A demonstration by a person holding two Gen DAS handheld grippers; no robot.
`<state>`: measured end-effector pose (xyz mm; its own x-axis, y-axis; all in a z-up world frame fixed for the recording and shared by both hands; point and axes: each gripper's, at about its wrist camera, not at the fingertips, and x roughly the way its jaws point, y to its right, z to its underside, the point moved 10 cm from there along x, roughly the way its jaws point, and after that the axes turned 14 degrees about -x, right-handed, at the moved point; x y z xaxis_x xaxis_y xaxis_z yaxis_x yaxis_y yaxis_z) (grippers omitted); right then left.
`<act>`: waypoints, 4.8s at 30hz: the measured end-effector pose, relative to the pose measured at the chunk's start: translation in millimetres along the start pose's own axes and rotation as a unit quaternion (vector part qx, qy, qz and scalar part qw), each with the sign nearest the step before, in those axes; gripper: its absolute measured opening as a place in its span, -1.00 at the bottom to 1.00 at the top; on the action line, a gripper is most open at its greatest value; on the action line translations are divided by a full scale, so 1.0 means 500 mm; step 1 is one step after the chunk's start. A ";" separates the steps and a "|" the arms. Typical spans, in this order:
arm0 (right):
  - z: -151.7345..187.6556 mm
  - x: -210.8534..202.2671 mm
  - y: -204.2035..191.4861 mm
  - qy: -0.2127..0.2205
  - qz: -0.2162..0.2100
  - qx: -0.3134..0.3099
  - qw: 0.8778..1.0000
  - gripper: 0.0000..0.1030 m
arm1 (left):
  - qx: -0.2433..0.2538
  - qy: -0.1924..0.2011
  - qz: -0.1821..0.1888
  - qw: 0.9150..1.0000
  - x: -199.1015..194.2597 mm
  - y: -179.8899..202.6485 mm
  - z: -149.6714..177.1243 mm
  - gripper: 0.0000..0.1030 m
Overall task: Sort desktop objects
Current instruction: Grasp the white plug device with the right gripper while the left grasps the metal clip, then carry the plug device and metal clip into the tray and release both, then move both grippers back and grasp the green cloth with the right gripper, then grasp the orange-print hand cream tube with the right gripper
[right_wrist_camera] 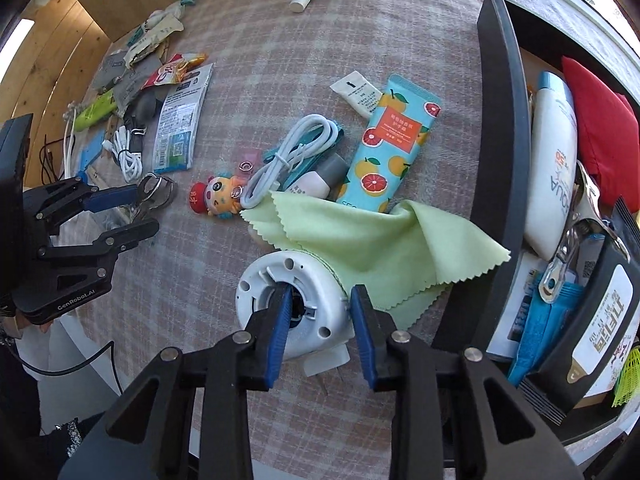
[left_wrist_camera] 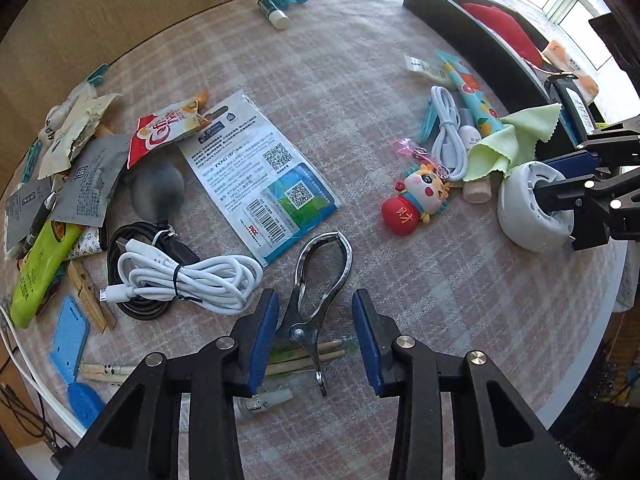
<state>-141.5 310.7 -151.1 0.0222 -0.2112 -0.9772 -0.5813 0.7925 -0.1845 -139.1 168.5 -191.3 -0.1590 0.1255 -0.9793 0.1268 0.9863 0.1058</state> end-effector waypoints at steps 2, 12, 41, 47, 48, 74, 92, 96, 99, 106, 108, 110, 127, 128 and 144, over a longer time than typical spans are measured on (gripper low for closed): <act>-0.003 0.001 -0.003 0.000 0.000 -0.004 1.000 -0.42 | -0.003 -0.002 0.001 1.000 -0.002 0.001 -0.002 -0.49; -0.007 -0.004 0.002 0.002 -0.026 0.011 1.000 -0.48 | -0.012 0.008 0.018 1.000 -0.033 0.025 0.001 -0.66; 0.118 -0.222 0.168 0.140 -0.024 0.111 0.984 -0.67 | 0.077 0.071 0.110 0.988 -0.196 0.402 -0.105 -0.66; 0.216 -0.271 0.307 0.141 0.021 0.162 0.976 -0.67 | 0.115 0.065 0.125 0.983 -0.173 0.548 -0.139 -0.66; 0.234 -0.277 0.330 0.141 0.027 0.171 0.975 -0.67 | 0.117 0.064 0.124 0.983 -0.169 0.563 -0.150 -0.66; 0.342 -0.308 0.545 0.153 0.065 0.238 0.957 -0.43 | 0.083 0.074 0.108 0.988 -0.124 0.670 -0.324 -0.27; 0.155 -0.292 0.338 0.172 0.020 0.115 0.978 -0.41 | -0.024 0.106 0.053 0.993 -0.214 0.315 -0.228 -0.26; 0.093 -0.264 0.257 0.159 0.015 0.058 0.985 -0.36 | -0.059 0.097 0.034 0.993 -0.201 0.222 -0.186 -0.26; 0.046 -0.240 0.206 0.146 0.005 0.024 0.989 -0.31 | -0.083 0.091 0.030 0.992 -0.192 0.170 -0.160 -0.26; -0.042 -0.173 0.146 0.120 -0.029 0.014 0.992 -0.31 | -0.100 0.067 0.029 0.992 -0.145 0.132 -0.134 -0.26; -0.061 -0.154 0.137 0.113 -0.037 0.023 0.993 -0.31 | -0.092 0.060 0.030 0.994 -0.127 0.139 -0.131 -0.26; -0.076 -0.135 0.128 0.106 -0.043 0.029 0.993 -0.31 | -0.074 0.048 0.028 0.996 -0.107 0.146 -0.123 -0.26; -0.134 -0.019 0.146 0.048 -0.045 0.095 0.993 -0.29 | 0.026 0.006 0.005 1.000 -0.026 0.147 -0.071 -0.17; -0.136 -0.015 0.146 0.045 -0.042 0.095 0.994 -0.28 | 0.030 0.005 0.005 1.000 -0.024 0.149 -0.070 -0.17; -0.120 0.013 0.114 0.022 -0.019 0.085 0.996 -0.15 | 0.045 0.010 0.014 0.999 -0.022 0.162 -0.055 -0.26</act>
<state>-223.4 320.0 -161.6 0.0031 -0.2651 -0.9642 -0.4350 0.8679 -0.2401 -154.0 250.1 -167.4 -0.1746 0.1554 -0.9723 0.2182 0.9690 0.1157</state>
